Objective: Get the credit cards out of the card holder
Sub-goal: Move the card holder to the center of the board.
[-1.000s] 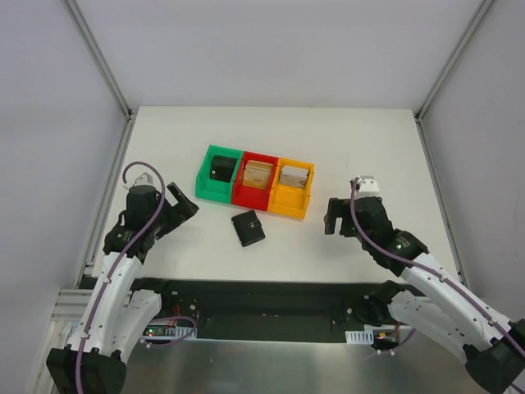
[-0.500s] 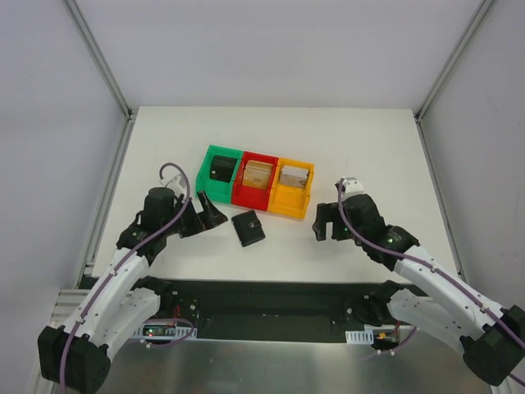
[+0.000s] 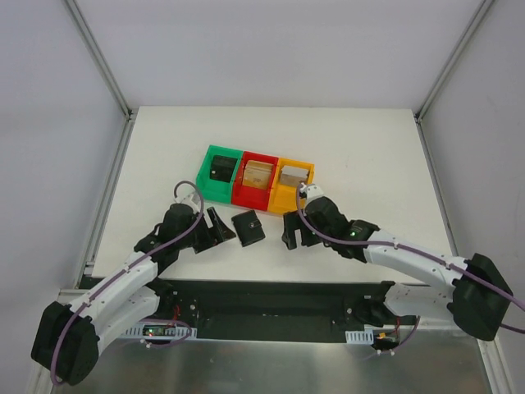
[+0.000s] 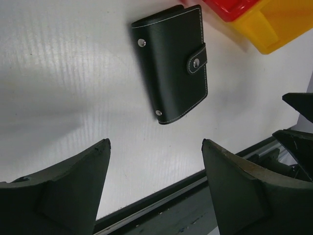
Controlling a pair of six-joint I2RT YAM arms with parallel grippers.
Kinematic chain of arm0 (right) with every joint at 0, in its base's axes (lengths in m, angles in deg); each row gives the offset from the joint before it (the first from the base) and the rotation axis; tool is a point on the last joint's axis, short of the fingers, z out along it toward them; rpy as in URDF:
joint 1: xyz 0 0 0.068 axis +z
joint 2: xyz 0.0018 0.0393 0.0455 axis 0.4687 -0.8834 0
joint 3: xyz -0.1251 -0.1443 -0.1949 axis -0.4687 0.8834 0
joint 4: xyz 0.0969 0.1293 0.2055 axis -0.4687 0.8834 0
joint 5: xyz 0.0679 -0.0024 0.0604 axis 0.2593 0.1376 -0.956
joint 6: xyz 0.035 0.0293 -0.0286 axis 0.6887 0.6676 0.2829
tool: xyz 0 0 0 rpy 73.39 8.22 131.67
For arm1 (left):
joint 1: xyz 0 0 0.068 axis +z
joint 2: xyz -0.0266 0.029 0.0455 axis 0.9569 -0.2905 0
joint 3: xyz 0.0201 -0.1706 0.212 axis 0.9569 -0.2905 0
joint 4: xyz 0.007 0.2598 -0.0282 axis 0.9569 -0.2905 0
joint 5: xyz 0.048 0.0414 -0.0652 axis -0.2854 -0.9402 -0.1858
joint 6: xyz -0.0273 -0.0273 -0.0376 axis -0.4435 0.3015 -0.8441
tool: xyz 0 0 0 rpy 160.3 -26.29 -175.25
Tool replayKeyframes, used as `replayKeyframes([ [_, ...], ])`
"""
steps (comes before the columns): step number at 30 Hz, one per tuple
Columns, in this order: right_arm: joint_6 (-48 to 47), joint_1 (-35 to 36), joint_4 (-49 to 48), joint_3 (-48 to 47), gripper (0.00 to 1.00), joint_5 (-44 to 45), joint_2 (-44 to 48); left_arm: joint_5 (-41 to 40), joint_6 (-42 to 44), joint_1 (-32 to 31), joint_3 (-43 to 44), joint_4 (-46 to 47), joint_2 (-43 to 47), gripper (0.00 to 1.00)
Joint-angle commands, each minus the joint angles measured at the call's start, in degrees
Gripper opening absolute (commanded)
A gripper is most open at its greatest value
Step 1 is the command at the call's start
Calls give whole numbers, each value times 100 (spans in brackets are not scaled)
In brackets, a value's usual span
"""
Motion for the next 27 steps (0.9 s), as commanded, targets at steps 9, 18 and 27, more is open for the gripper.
replayKeyframes([
  [9,1333,64,-1710,-396,85,14,-1392,-844,-428,-87,147,856,-756,73],
  [18,1422,64,-1939,-739,72,-109,-2122,-659,-358,-105,393,1366,-1688,58],
  [27,1316,116,-1966,-1056,59,-364,-2728,-545,-305,-271,631,1525,-2286,50],
])
